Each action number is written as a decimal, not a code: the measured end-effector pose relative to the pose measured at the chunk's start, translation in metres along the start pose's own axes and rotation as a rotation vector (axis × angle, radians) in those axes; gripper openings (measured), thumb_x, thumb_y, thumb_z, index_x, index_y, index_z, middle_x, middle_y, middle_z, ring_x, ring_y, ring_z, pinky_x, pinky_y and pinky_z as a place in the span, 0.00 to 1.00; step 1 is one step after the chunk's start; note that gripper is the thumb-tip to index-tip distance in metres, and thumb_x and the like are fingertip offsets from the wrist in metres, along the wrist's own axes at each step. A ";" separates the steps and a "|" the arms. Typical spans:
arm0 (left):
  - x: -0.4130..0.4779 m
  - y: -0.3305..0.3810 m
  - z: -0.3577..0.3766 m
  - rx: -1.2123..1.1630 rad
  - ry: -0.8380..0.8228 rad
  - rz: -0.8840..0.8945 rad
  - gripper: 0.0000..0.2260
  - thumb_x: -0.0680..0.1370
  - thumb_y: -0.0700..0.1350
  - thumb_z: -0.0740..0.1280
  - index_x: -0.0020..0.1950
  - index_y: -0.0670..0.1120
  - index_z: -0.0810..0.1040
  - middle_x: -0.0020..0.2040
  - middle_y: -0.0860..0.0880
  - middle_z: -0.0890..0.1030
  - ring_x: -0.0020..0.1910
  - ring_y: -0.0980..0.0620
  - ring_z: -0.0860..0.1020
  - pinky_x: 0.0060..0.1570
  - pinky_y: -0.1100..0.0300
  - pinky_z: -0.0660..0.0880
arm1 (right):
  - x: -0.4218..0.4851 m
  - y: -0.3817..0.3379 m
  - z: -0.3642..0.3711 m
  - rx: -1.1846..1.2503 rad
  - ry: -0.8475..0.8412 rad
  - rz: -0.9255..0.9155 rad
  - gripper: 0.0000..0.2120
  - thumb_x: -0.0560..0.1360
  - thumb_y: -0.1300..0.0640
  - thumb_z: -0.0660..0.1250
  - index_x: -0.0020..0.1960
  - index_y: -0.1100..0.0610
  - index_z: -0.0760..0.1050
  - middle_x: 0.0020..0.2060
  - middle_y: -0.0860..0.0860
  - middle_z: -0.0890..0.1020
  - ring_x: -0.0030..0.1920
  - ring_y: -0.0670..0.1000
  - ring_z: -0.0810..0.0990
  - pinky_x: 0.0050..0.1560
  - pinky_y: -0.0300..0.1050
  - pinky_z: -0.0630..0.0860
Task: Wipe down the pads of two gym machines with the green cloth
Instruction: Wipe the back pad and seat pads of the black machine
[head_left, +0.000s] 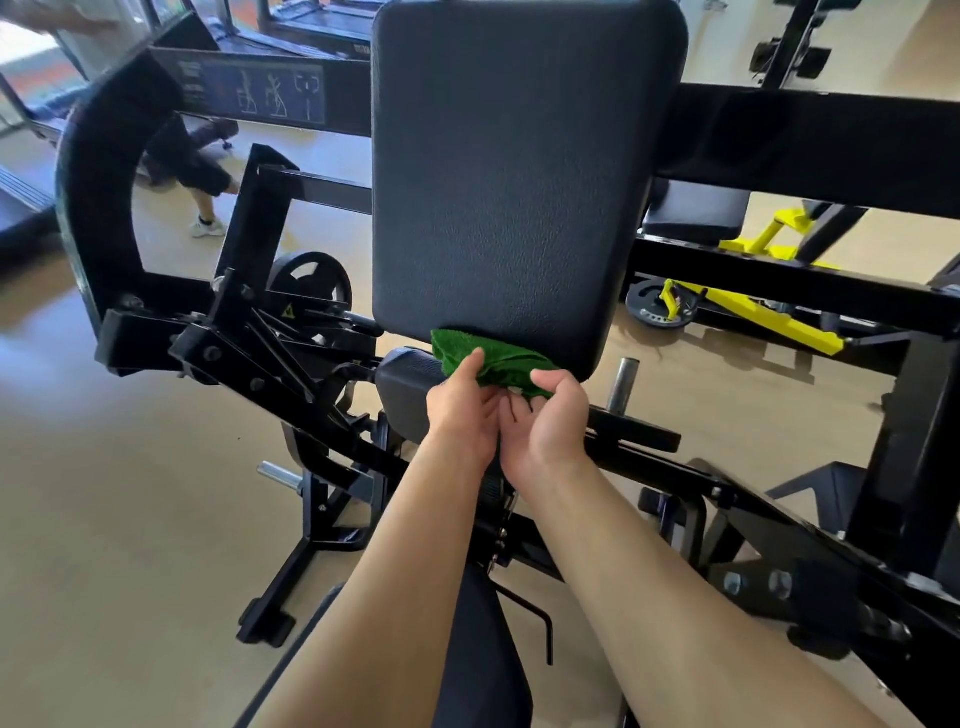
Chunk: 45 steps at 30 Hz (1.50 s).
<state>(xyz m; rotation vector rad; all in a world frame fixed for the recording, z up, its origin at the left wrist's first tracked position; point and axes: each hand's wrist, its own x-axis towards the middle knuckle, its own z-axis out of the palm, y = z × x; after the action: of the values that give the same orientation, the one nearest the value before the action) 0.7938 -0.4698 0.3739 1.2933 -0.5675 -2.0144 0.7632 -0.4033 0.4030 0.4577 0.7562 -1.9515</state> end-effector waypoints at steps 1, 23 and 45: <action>0.004 0.002 0.000 0.004 0.017 0.023 0.08 0.76 0.41 0.71 0.50 0.37 0.78 0.50 0.32 0.83 0.44 0.39 0.83 0.52 0.47 0.82 | 0.000 0.003 0.004 -0.015 -0.014 0.025 0.10 0.78 0.63 0.56 0.50 0.63 0.76 0.44 0.56 0.81 0.49 0.53 0.81 0.61 0.39 0.78; 0.016 -0.012 0.004 0.317 0.194 0.149 0.06 0.76 0.35 0.66 0.39 0.41 0.74 0.32 0.44 0.77 0.28 0.49 0.74 0.29 0.62 0.73 | 0.005 0.004 0.007 -0.178 0.178 0.048 0.13 0.78 0.66 0.54 0.39 0.60 0.73 0.33 0.56 0.82 0.36 0.55 0.79 0.43 0.45 0.78; 0.081 0.060 -0.030 0.280 0.536 0.396 0.07 0.75 0.33 0.61 0.42 0.40 0.78 0.39 0.42 0.80 0.37 0.45 0.74 0.39 0.59 0.68 | 0.021 0.005 0.063 -1.389 -0.268 -0.180 0.12 0.80 0.57 0.60 0.54 0.57 0.81 0.50 0.53 0.88 0.46 0.52 0.84 0.49 0.42 0.80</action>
<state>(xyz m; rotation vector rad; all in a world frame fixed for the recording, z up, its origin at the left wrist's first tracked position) 0.8159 -0.5704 0.3515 1.6541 -0.7844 -1.2298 0.7581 -0.4612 0.4353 -0.7090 1.7281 -1.1601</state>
